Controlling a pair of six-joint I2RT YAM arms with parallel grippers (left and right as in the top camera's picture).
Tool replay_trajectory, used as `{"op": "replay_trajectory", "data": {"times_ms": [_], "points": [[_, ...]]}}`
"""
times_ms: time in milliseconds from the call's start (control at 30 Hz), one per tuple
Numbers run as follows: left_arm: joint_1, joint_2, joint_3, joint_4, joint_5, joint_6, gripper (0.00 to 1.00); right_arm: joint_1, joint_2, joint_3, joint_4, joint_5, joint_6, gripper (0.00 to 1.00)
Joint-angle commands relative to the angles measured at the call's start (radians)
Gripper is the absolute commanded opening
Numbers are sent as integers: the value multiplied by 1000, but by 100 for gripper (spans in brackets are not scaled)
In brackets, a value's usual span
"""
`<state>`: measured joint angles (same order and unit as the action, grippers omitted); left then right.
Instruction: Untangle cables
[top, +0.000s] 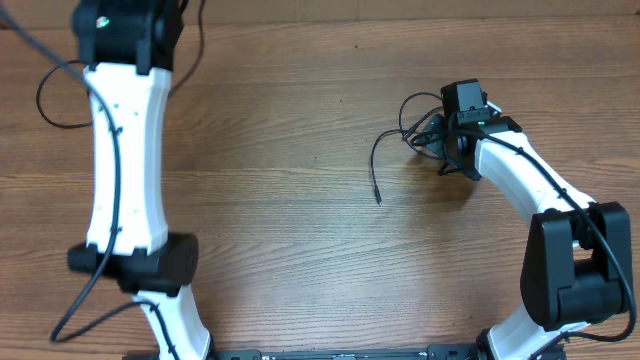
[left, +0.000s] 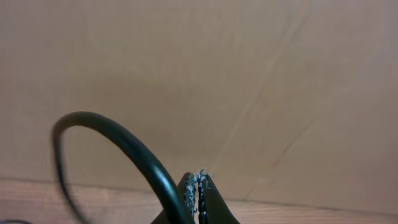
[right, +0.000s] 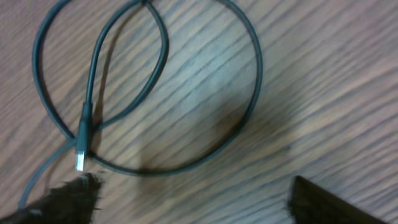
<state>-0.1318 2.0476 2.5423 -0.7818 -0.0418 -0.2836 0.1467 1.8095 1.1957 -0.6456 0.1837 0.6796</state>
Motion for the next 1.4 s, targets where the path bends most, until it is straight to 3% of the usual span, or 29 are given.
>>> {"op": "replay_trajectory", "data": {"times_ms": [0,200,400,833,1000,1233,1367], "points": [[3,71,13,26,-10,48,4,4,-6,2,4,-59,2,100],[24,166,13,74,-13,169,4,3,-6,2,8,-58,2,100],[79,187,13,107,-14,203,4,3,-6,2,8,-58,2,100],[145,240,13,-76,-9,217,4,3,-6,2,8,-58,2,100],[142,311,13,-93,115,216,4,3,-6,2,8,-58,2,100],[145,375,13,-14,141,-31,4,3,-6,2,8,-58,2,100],[142,374,13,132,195,-43,4,3,-6,2,8,-58,2,100]]}}
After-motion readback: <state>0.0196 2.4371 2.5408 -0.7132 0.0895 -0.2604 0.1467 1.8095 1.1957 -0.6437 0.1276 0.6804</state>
